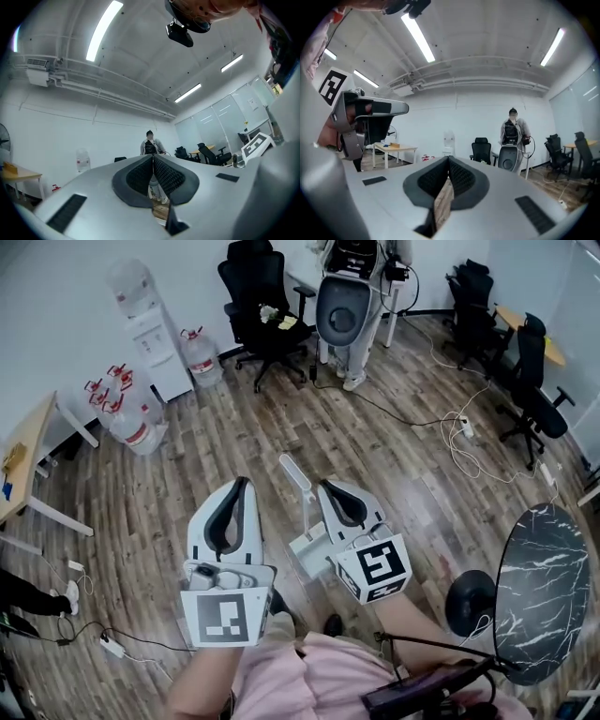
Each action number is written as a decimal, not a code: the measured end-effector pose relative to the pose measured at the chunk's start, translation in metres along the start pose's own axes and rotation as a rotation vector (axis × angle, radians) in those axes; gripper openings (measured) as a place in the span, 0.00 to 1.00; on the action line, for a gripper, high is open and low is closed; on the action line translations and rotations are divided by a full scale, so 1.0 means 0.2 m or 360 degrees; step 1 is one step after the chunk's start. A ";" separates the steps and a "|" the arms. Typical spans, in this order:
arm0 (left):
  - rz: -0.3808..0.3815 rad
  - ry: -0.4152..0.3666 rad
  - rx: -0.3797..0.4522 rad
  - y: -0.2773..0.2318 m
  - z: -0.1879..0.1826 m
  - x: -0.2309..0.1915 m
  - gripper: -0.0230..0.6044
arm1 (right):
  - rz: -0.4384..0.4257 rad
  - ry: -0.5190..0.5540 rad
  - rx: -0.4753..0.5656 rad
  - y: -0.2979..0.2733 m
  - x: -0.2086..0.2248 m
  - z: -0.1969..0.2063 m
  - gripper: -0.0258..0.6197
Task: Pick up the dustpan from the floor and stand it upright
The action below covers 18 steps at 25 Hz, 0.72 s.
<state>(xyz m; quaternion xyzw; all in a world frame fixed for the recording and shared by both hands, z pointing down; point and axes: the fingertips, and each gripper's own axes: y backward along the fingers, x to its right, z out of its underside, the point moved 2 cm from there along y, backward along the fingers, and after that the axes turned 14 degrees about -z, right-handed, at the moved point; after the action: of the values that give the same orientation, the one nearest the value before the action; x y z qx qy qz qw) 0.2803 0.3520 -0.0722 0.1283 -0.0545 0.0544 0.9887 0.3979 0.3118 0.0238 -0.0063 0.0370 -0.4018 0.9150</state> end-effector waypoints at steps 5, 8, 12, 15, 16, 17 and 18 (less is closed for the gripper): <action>-0.0014 -0.0031 -0.0016 0.00 -0.03 0.04 0.06 | 0.0018 0.0123 0.0058 0.02 -0.05 -0.13 0.04; -0.0019 -0.0038 -0.0022 -0.01 -0.02 0.04 0.06 | 0.0027 0.0124 0.0074 0.02 -0.05 -0.15 0.04; -0.0042 -0.0019 -0.0018 -0.01 -0.02 0.00 0.06 | 0.0049 0.0132 0.0068 0.01 -0.04 -0.17 0.04; -0.0056 -0.0010 -0.0019 -0.02 -0.02 -0.01 0.06 | 0.0054 0.0136 0.0060 -0.01 -0.04 -0.18 0.04; -0.0058 -0.0009 -0.0019 -0.02 -0.01 -0.01 0.06 | 0.0050 0.0133 0.0062 -0.01 -0.04 -0.18 0.04; -0.0057 -0.0010 -0.0017 -0.02 -0.01 -0.01 0.06 | 0.0041 0.0133 0.0068 -0.01 -0.04 -0.18 0.04; -0.0056 -0.0012 -0.0014 -0.03 -0.01 -0.01 0.06 | 0.0032 0.0135 0.0075 -0.02 -0.04 -0.18 0.04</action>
<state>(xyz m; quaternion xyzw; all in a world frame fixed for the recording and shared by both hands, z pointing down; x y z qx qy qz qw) 0.2788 0.3477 -0.0764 0.1250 -0.0562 0.0363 0.9899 0.3875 0.3162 -0.0119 0.0326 0.0664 -0.3933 0.9164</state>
